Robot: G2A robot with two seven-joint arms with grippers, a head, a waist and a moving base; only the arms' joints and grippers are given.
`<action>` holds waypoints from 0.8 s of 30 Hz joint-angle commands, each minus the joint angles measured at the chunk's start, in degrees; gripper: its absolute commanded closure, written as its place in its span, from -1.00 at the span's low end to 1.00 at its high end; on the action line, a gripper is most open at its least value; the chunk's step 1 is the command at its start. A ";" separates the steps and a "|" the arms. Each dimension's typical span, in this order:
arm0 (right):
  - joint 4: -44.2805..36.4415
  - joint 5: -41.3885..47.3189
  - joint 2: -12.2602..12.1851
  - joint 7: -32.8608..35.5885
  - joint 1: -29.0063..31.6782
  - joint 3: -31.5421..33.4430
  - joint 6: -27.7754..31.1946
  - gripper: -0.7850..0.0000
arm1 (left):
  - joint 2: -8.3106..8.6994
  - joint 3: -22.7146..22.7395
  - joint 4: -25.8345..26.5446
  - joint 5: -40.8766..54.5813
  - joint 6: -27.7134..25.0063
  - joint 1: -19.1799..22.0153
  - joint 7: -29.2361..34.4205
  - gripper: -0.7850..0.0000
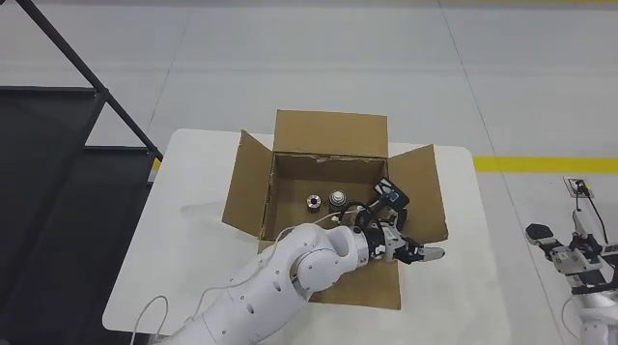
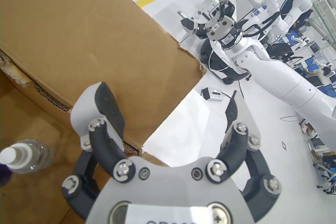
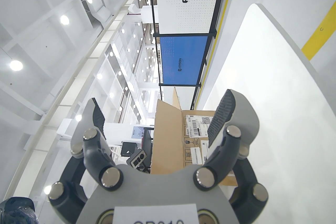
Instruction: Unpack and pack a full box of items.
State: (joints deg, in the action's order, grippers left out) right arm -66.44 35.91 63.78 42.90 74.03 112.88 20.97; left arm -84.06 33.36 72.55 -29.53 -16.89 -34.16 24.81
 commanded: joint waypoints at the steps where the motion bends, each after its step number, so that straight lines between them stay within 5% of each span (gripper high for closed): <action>1: 0.46 0.51 -0.04 -0.12 -0.30 0.02 -0.25 -1.00 | -0.73 -0.63 -1.53 0.59 -0.19 1.05 0.99 -1.00; 16: 0.47 5.25 0.22 -3.66 -0.62 0.20 1.83 -1.00 | -6.37 -3.90 -12.32 5.22 -5.16 6.60 2.11 -1.00; 20: -2.05 7.38 0.45 -4.08 0.05 0.17 2.51 -1.00 | -5.99 -2.02 -10.30 3.12 -5.76 5.73 -0.47 -1.00; 24: -7.23 7.42 0.74 -5.06 1.49 -0.39 4.04 -1.00 | -3.24 3.09 -3.10 -1.72 -5.83 1.01 -2.31 -1.00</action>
State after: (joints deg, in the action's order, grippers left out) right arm -72.00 43.48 64.44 38.10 75.08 112.66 24.61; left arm -88.35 34.52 66.68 -29.45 -22.86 -31.24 22.83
